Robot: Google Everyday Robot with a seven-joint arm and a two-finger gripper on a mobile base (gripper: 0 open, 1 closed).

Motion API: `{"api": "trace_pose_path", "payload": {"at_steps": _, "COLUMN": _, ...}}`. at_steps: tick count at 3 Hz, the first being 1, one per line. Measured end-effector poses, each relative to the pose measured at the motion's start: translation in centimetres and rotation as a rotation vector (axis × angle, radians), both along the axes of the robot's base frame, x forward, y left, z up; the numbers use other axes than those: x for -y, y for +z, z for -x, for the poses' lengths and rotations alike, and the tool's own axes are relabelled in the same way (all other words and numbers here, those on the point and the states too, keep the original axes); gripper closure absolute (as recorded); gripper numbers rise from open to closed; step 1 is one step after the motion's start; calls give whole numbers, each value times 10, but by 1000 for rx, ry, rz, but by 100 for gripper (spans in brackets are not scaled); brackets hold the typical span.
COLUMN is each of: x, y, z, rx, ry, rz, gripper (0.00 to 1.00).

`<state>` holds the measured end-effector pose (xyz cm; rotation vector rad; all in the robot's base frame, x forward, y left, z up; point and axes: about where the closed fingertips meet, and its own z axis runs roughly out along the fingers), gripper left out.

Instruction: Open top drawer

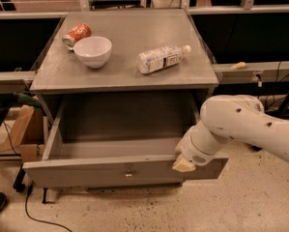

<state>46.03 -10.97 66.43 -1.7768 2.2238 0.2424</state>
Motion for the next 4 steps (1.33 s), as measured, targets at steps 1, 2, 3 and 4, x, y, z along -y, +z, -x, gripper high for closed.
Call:
{"api": "trace_pose_path", "payload": {"at_steps": 1, "x": 3, "y": 0, "z": 2, "rx": -2, "ry": -3, "rz": 1, "gripper": 100}}
{"api": "trace_pose_path", "payload": {"at_steps": 2, "x": 7, "y": -1, "z": 5, "rx": -8, "ry": -6, "rz": 4, "gripper": 81}}
{"api": "trace_pose_path", "payload": {"at_steps": 3, "x": 9, "y": -3, "z": 7, "rx": -12, "ry": -4, "rz": 6, "gripper": 50}}
{"api": "trace_pose_path", "payload": {"at_steps": 4, "x": 9, "y": -1, "z": 7, "rx": -12, "ry": -4, "rz": 6, "gripper": 27}}
